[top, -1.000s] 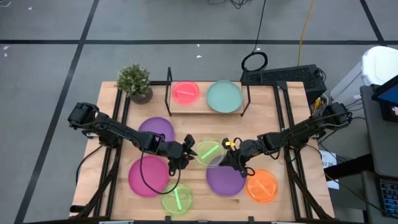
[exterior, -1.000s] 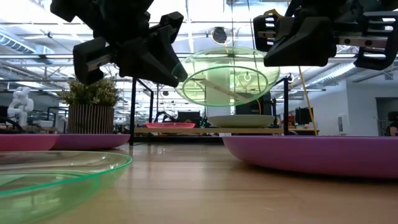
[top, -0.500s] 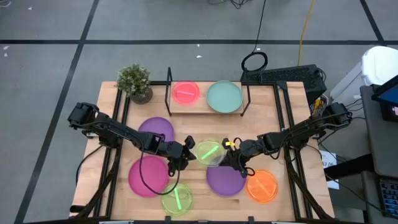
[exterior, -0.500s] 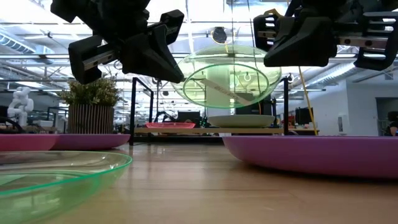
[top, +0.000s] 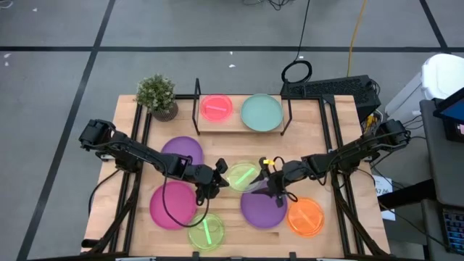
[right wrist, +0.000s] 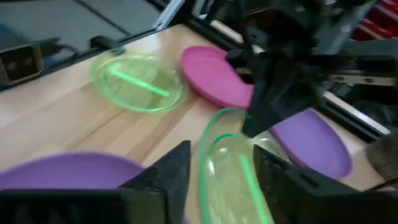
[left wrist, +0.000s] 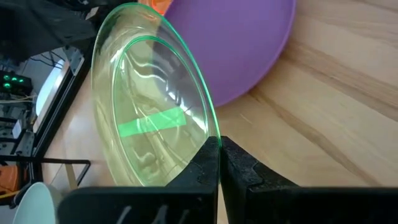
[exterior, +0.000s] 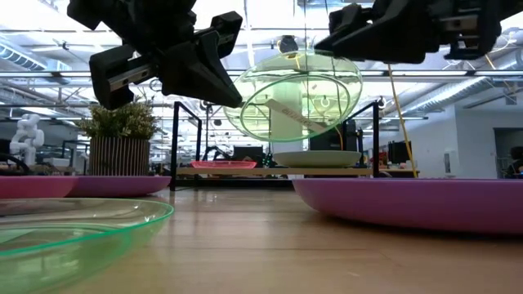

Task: Place and stack plates onto a shelf
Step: Stack the top transparent green plate on top of the transparent pink plate

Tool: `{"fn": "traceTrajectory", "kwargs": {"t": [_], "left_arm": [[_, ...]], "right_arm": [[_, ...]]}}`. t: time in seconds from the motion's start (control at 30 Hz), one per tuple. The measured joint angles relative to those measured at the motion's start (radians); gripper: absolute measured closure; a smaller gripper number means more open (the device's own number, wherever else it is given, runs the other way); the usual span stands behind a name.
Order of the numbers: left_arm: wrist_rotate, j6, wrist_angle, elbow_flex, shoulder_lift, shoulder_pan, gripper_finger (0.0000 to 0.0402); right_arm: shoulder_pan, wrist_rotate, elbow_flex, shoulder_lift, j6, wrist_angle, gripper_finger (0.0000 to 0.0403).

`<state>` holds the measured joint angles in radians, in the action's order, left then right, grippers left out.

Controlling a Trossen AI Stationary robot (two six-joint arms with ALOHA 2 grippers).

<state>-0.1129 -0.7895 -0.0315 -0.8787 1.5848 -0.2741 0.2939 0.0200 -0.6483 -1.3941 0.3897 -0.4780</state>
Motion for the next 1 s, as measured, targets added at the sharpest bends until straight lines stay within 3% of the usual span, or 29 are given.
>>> {"fn": "traceTrajectory", "kwargs": {"t": [0.2,0.4,0.53,0.8,1.0], "left_arm": [[-0.084,-0.022,0.003,0.000,0.000,0.004,0.0399],[-0.169,-0.093,0.004,0.000,-0.001,0.056,0.0399],[-0.201,-0.095,0.004,0.000,-0.001,0.117,0.0400],[-0.255,-0.134,0.000,-0.001,-0.001,0.276,0.0400],[-0.258,-0.094,-0.002,-0.001,-0.001,0.406,0.0400]], "right_arm": [[0.006,0.120,0.000,0.060,-0.022,-0.003,0.0194],[0.049,0.358,0.000,0.209,-0.013,0.064,0.0190],[0.082,0.458,0.000,0.311,-0.012,0.141,0.0196],[0.121,0.587,0.000,0.447,-0.040,0.297,0.0199],[0.121,0.608,0.000,0.482,-0.084,0.376,0.0199]]}}
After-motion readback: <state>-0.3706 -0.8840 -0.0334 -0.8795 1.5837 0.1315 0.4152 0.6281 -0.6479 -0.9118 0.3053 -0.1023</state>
